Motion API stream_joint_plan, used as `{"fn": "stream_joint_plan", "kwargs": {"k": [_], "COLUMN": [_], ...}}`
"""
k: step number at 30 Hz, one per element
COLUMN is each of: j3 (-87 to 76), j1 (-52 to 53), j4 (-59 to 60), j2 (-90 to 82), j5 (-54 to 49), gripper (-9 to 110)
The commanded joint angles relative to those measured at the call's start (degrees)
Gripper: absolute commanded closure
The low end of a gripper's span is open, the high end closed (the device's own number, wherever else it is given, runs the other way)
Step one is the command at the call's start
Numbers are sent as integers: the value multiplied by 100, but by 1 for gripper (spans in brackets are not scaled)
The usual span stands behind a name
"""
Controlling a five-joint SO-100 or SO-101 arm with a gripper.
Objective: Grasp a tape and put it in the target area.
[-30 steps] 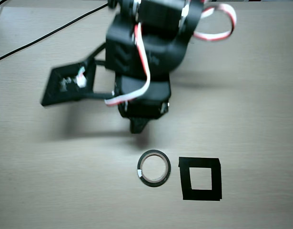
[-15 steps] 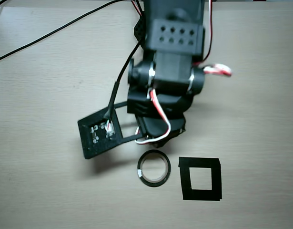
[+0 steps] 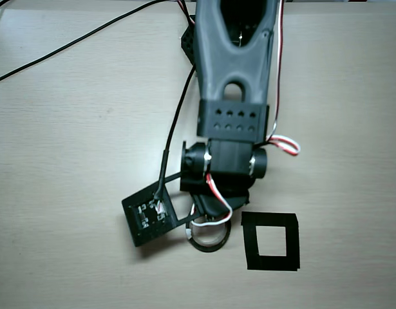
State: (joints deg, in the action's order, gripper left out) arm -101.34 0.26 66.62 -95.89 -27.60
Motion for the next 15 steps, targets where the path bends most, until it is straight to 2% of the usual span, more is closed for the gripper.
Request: {"fn": "stream_joint_plan", "kwargs": {"k": [1, 15], "j3": [229, 861], "j1": [-35, 281], "j4": [-211, -475], "j2": [141, 1187], "j5": [-79, -246], "gripper": [91, 91]}}
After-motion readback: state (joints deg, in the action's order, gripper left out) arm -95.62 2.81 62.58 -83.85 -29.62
